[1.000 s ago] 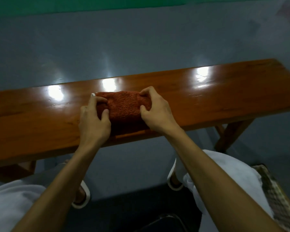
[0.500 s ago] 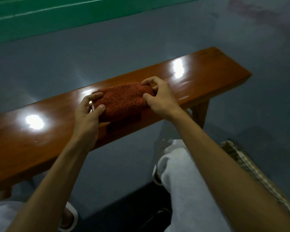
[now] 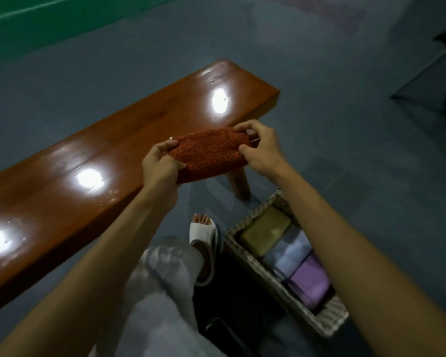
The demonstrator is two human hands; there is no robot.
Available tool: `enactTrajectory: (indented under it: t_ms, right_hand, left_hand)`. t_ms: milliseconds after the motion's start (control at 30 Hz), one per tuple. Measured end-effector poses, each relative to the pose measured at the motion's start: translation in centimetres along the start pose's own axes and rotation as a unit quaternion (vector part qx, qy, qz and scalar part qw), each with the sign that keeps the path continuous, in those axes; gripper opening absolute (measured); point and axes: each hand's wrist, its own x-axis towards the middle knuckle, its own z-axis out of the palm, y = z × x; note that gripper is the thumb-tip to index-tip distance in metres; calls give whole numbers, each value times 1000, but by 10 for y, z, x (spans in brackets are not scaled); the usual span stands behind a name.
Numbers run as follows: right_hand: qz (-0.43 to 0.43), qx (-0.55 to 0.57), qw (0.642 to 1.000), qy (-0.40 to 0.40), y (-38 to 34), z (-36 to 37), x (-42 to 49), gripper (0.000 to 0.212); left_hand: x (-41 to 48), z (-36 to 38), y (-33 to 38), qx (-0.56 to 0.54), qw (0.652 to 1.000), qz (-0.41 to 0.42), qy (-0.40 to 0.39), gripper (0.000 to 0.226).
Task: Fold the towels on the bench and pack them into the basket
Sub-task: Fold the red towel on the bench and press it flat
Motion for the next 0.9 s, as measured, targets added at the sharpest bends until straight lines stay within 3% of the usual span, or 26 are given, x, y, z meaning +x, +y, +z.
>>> enactTrajectory:
  t_ms: [167, 433, 500, 900]
  right_hand:
    - [52, -50, 997, 32, 48, -48, -9, 42]
    - [172, -113, 978, -30, 156, -79, -57, 48]
    - [180, -144, 972, -42, 183, -82, -74, 50]
    - [55, -353, 933, -31, 284, -59, -133, 43]
  left_hand:
    - [-6, 68, -43, 33, 997, -65, 27, 52]
    - [-73, 134, -173, 119, 972, -142, 146, 16]
    - [-91, 143, -202, 130, 961, -175, 168, 15]
    - [-99, 149, -311, 241, 931, -263, 73, 21]
